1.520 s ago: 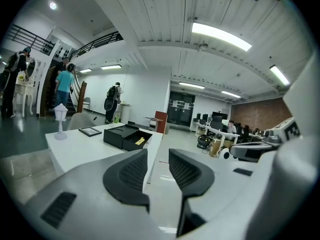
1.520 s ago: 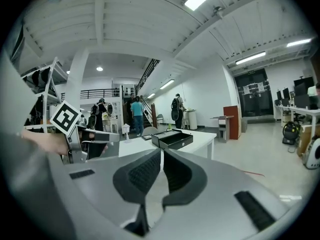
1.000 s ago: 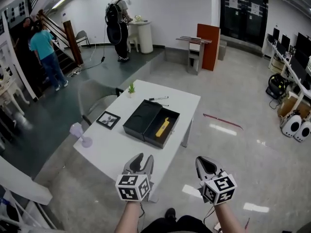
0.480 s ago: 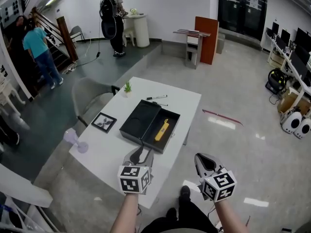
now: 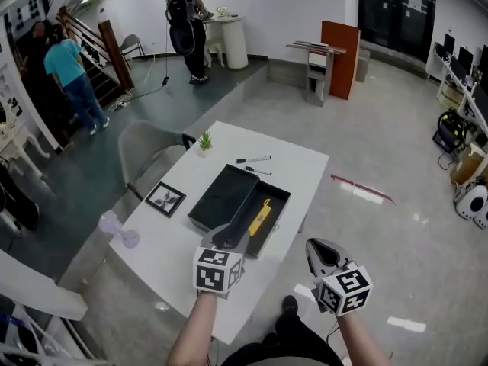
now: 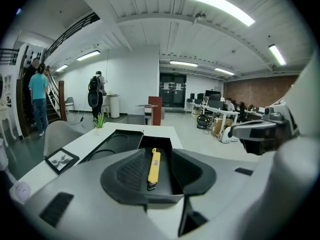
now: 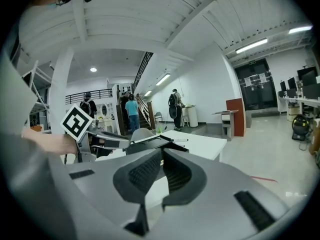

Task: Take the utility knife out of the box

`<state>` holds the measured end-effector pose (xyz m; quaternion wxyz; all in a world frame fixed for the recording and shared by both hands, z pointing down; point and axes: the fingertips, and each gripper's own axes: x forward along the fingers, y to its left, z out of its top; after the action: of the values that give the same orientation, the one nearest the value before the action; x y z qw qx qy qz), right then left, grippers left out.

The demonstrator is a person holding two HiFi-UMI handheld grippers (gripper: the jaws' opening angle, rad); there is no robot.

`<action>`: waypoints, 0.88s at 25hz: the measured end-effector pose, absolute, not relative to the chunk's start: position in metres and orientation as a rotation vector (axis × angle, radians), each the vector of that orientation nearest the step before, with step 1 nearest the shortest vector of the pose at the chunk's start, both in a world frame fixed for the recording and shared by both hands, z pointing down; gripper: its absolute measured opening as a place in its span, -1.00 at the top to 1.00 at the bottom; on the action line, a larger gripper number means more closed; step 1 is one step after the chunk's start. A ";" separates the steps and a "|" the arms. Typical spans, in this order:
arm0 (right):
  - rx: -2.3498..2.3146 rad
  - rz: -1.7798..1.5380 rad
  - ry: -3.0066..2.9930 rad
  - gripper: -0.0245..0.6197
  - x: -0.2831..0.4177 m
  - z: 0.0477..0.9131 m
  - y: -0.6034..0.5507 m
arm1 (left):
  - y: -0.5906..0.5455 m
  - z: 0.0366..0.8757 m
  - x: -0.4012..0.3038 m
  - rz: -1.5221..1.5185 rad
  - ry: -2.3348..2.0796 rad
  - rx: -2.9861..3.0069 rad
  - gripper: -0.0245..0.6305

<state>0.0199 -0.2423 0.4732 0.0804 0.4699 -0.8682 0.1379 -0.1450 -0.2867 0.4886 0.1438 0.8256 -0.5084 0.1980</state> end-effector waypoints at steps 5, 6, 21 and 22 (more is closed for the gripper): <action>1.369 0.426 -2.615 0.92 0.025 0.477 -0.277 | -0.320 0.501 -0.133 0.668 -1.438 2.361 0.49; 1.363 0.427 -2.616 0.92 0.026 0.478 -0.283 | -0.326 0.504 -0.131 0.686 -1.428 2.358 0.49; 1.378 0.504 -2.569 0.92 0.060 0.499 -0.333 | -0.378 0.574 -0.099 0.945 -1.274 2.252 0.49; 1.381 0.508 -2.569 0.92 0.060 0.501 -0.335 | -0.380 0.580 -0.098 0.971 -1.258 2.245 0.49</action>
<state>0.0602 -0.3352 0.5010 0.0905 0.4646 -0.8641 0.1709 -0.0984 -0.3799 0.5796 0.1943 0.8007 -0.4486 0.3463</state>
